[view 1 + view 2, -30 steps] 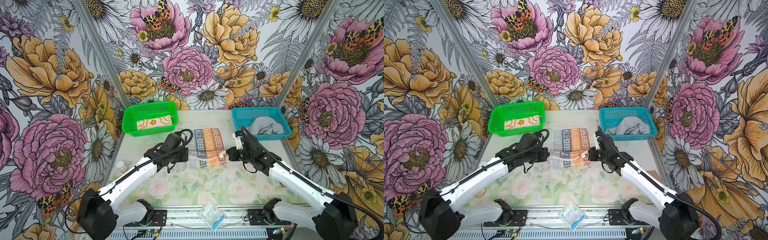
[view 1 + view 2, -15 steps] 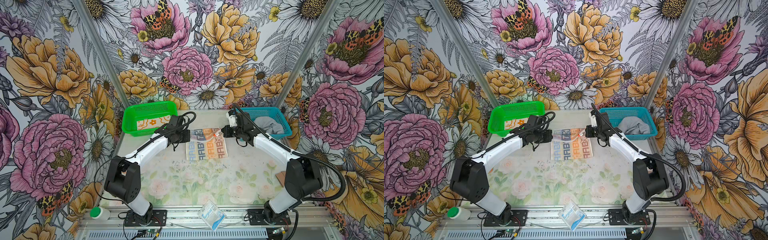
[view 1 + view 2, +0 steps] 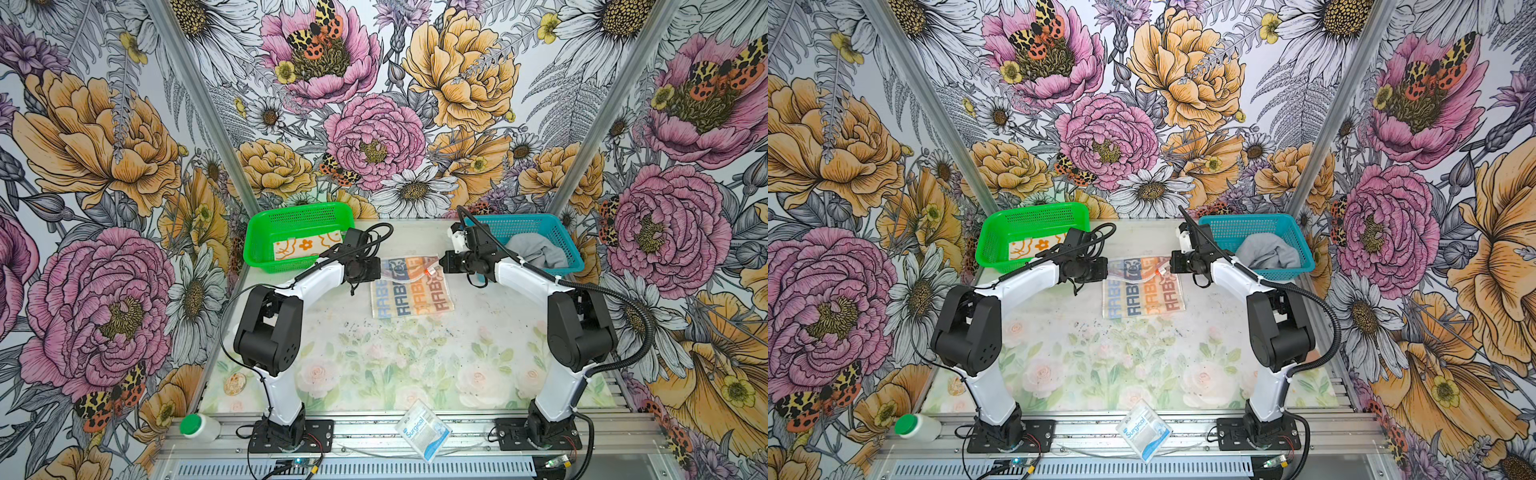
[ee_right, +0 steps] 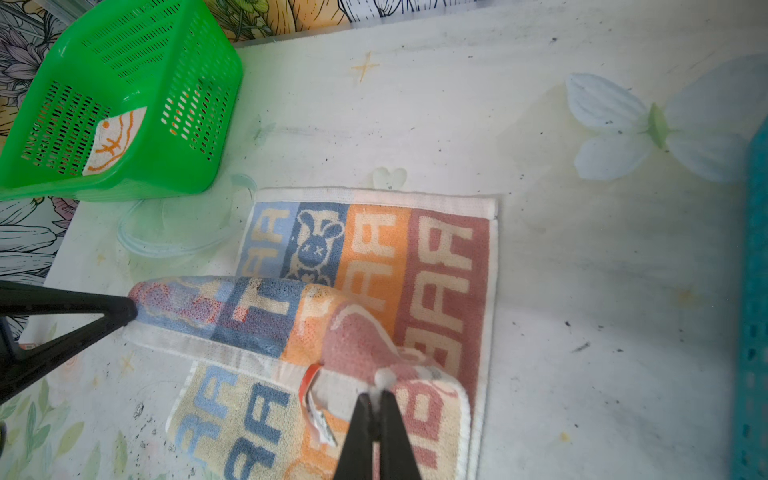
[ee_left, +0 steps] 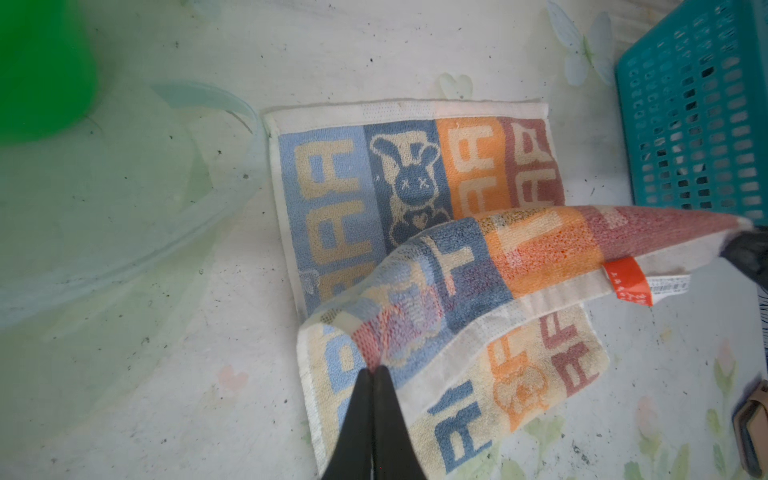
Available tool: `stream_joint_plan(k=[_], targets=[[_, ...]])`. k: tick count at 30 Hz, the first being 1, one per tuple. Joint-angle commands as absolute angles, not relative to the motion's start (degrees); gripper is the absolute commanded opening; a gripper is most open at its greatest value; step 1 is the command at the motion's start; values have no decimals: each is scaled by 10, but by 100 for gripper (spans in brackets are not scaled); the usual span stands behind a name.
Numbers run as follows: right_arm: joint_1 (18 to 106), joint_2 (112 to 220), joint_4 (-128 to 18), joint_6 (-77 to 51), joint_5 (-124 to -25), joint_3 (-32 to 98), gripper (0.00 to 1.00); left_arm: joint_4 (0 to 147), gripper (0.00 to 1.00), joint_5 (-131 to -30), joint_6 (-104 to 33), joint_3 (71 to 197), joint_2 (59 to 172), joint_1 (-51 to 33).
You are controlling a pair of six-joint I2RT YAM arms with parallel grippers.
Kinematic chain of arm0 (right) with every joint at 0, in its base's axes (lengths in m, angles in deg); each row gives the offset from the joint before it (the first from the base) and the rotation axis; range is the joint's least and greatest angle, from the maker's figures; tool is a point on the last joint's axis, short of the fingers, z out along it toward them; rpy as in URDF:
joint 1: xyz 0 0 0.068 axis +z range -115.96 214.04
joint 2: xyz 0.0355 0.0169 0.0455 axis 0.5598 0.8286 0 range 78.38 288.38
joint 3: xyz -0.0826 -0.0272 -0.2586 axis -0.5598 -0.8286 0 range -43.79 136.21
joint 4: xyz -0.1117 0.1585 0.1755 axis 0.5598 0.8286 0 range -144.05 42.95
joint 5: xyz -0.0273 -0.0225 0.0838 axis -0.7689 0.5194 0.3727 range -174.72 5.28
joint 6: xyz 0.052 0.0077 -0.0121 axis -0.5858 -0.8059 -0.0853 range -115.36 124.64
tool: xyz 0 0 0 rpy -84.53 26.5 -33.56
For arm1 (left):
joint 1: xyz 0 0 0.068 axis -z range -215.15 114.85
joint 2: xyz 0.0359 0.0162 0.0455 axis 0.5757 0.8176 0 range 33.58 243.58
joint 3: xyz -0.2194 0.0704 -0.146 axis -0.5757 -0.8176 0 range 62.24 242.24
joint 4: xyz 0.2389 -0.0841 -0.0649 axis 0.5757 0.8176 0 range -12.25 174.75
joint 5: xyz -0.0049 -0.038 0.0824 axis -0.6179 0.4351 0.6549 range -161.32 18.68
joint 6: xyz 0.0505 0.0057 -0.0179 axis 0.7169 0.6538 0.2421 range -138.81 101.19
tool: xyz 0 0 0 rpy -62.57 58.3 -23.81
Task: Fold and stack the towels
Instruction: 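Lift the near edge and fold it over toward the far edge with both grippers, then lower the folded edge onto the towel and open both grippers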
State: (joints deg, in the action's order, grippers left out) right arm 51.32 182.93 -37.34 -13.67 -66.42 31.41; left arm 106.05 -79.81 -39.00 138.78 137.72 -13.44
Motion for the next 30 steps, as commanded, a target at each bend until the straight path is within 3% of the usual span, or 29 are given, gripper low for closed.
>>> stream_joint_plan(k=[1,17,30], targets=[[512,1822,-395,-125,-665,335,0,1032,0,-787,-375,1410,1373,-144],[511,1813,-394,-124,-674,339,0,1032,0,-793,-368,1441,1434,-158],[506,1893,-394,-121,-684,374,0,1012,0,-807,-376,1460,1488,-176]])
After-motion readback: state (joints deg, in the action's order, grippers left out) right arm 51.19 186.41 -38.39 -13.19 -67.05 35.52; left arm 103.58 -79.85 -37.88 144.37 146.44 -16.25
